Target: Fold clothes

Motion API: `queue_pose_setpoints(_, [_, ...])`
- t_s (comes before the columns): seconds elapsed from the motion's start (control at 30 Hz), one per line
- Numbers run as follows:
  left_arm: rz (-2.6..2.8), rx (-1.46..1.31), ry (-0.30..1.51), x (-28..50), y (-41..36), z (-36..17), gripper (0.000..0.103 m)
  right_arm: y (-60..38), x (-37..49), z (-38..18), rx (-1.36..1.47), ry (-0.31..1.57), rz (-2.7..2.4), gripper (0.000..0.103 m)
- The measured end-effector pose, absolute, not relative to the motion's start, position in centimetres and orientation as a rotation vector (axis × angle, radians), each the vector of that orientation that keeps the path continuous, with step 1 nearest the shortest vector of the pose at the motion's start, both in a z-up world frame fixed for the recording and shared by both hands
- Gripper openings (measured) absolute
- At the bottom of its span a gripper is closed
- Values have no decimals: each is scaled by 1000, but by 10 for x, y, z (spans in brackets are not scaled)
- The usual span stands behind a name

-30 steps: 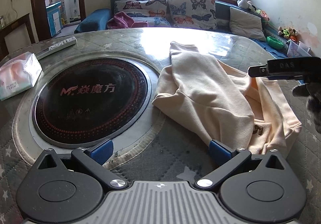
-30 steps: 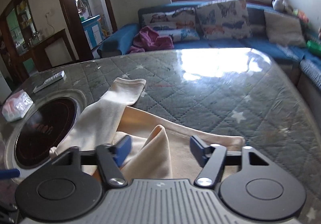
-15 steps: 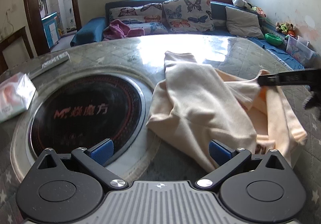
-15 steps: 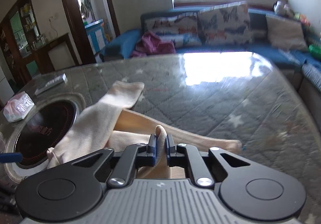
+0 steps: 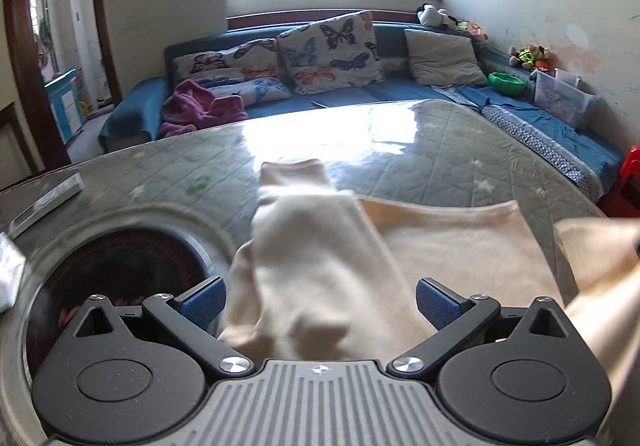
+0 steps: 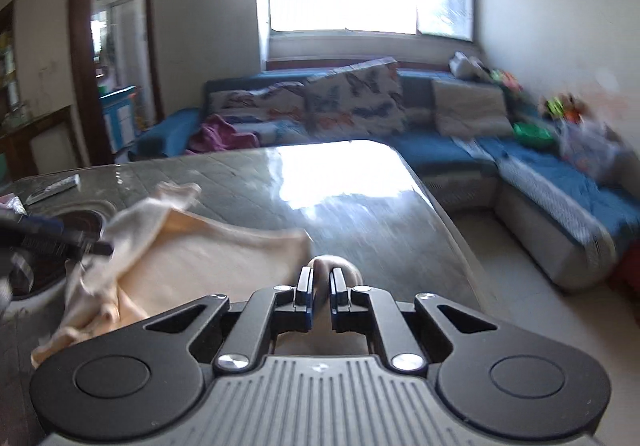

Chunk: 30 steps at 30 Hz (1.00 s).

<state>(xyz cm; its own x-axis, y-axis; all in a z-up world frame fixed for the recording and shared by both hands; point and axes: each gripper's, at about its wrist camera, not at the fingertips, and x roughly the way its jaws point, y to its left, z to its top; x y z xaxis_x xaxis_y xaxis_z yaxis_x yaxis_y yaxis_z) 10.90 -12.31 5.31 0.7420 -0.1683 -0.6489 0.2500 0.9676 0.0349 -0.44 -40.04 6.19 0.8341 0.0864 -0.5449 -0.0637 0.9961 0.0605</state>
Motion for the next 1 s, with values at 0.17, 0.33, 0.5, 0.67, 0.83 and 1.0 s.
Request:
queue_pose_setpoints(0.17, [-223,190,677,144,-152,49,99,-421,-26,34,133,660,23,7])
queue_pose_setpoints(0.33, [-176,267,718,179,-178,30,89,-428,-32,20,179,699,15,11])
queue_pose_setpoints(0.5, [-103,307,773,193,-176,15,50,-431,-32,16,183,716,26,18])
queue_pose_setpoints(0.67, [-103,241,754,184,-147,25,13,-429,-32,9,176,726,20,26])
queue_pose_setpoints(0.83, [-88,173,695,161,-113,50,8,-425,-32,8,160,715,29,37])
queue_pose_setpoints(1.0, [-71,89,641,128,-71,73,8,-417,-29,6,114,706,26,44])
